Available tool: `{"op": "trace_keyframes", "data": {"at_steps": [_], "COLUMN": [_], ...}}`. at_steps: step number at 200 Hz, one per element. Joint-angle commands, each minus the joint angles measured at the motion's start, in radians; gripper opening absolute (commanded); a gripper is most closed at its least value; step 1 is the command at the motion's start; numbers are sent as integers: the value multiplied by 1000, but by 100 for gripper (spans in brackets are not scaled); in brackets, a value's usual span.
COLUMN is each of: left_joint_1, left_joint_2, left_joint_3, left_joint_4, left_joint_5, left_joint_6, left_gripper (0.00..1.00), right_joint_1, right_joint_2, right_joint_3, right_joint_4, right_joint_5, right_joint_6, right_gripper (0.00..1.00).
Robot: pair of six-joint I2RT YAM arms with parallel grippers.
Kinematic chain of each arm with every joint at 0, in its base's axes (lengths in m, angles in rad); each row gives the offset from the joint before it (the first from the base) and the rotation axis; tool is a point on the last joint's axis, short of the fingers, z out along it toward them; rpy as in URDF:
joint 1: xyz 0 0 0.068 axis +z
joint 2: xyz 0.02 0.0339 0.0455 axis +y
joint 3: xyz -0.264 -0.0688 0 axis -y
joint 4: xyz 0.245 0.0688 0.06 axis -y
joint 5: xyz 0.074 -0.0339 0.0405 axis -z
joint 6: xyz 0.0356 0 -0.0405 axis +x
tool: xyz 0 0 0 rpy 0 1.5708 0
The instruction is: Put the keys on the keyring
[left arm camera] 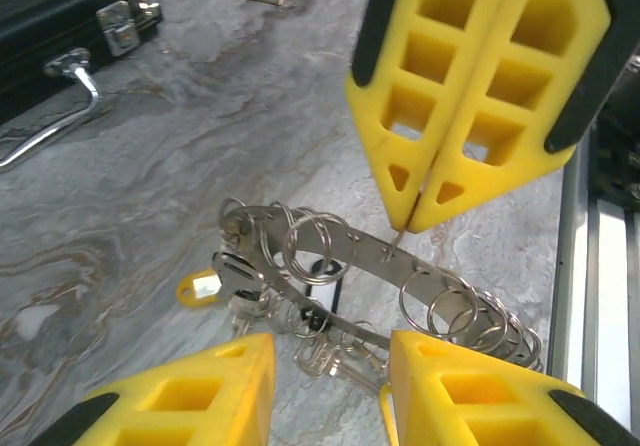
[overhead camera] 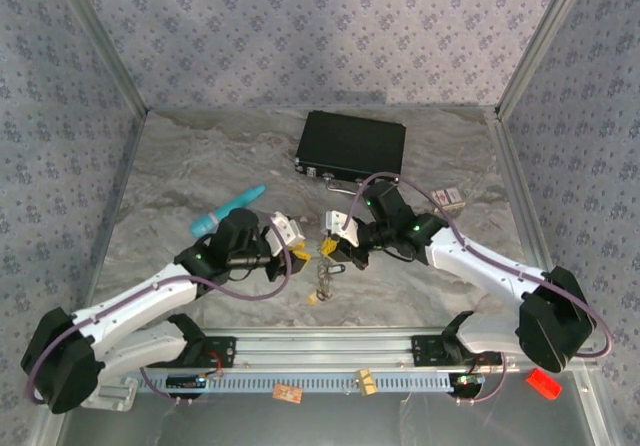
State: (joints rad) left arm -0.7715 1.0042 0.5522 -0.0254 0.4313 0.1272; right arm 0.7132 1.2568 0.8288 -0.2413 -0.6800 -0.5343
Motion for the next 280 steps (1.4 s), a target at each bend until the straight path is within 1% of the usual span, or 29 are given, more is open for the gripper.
{"op": "trace_keyframes", "data": {"at_steps": [1, 86, 112, 145, 180, 212, 239, 254, 275, 280], "left_joint_1": [-11, -13, -13, -13, -13, -13, -12, -13, -15, -14], "left_joint_2": [29, 85, 104, 120, 118, 110, 105, 99, 90, 88], "left_joint_3": [-8, -13, -11, -5, -5, -7, -3, -5, -8, -10], "left_joint_4": [94, 167, 168, 173, 181, 180, 175, 174, 162, 160], "left_joint_5": [86, 136, 145, 160, 162, 170, 181, 184, 180, 176], "left_joint_6": [48, 61, 65, 67, 69, 78, 87, 98, 121, 130], "left_gripper": [34, 35, 33, 24, 19, 12, 7, 0, 0, 0], "right_joint_1": [1, 17, 16, 20, 24, 29, 32, 33, 31, 30], "right_joint_2": [-19, -14, -15, -11, -4, 6, 12, 13, 6, 3], "right_joint_3": [-8, -11, -12, -13, -13, -10, -3, 0, -4, -6], "right_joint_4": [16, 54, 62, 73, 73, 64, 59, 48, 38, 34], "right_joint_5": [-35, -44, -46, -46, -43, -35, -40, -38, -9, -1], "right_joint_6": [17, 39, 43, 51, 50, 47, 43, 40, 40, 40], "right_gripper": [0, 0, 0, 0, 0, 0, 0, 0, 0, 6]}}
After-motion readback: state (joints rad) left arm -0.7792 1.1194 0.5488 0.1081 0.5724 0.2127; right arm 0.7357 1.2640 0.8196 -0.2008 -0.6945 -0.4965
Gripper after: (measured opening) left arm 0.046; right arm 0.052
